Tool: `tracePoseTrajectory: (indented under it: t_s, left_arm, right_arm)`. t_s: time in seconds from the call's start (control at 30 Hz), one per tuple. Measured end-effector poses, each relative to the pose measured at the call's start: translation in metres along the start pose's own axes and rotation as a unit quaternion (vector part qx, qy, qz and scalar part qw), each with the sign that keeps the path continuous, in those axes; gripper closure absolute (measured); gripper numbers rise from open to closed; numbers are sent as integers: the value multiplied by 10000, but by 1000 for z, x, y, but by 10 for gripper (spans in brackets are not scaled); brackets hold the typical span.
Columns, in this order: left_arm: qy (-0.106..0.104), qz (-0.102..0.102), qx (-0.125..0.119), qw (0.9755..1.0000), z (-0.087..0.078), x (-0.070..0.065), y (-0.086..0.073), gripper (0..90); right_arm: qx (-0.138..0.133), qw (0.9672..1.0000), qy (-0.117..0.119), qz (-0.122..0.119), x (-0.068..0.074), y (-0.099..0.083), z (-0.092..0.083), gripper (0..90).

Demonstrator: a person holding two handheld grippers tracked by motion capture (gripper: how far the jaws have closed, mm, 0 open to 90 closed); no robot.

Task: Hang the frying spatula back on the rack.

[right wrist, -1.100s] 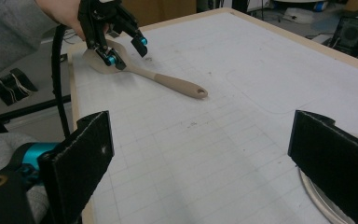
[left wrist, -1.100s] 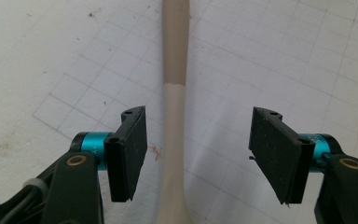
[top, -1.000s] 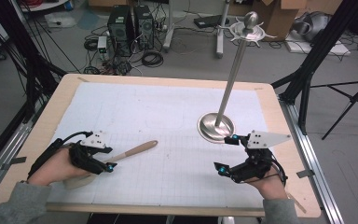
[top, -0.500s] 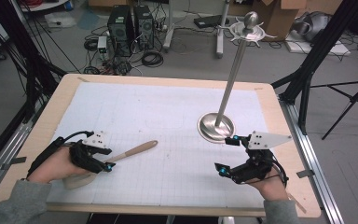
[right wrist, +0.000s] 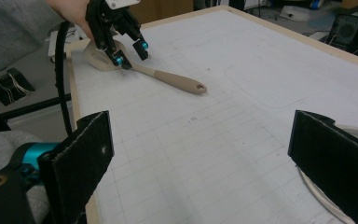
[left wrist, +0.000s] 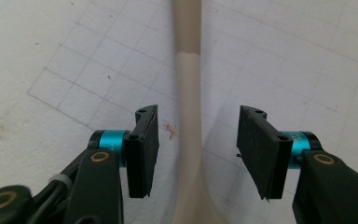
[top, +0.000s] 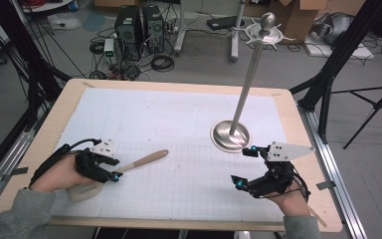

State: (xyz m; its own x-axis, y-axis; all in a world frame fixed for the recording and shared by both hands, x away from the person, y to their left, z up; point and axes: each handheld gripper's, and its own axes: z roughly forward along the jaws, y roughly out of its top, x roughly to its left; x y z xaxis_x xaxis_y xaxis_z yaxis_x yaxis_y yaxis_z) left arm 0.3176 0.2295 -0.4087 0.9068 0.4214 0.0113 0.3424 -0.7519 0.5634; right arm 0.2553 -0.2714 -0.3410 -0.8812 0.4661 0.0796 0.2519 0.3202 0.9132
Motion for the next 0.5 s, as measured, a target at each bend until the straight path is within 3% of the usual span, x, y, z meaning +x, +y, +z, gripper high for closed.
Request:
tracePoseTrajectory:
  t_s: [0.5]
  left_arm:
    - [31, -10, 284, 9996, 5, 3, -3, 550]
  right_arm:
    - [24, 10000, 1, 29, 1, -1, -2, 56]
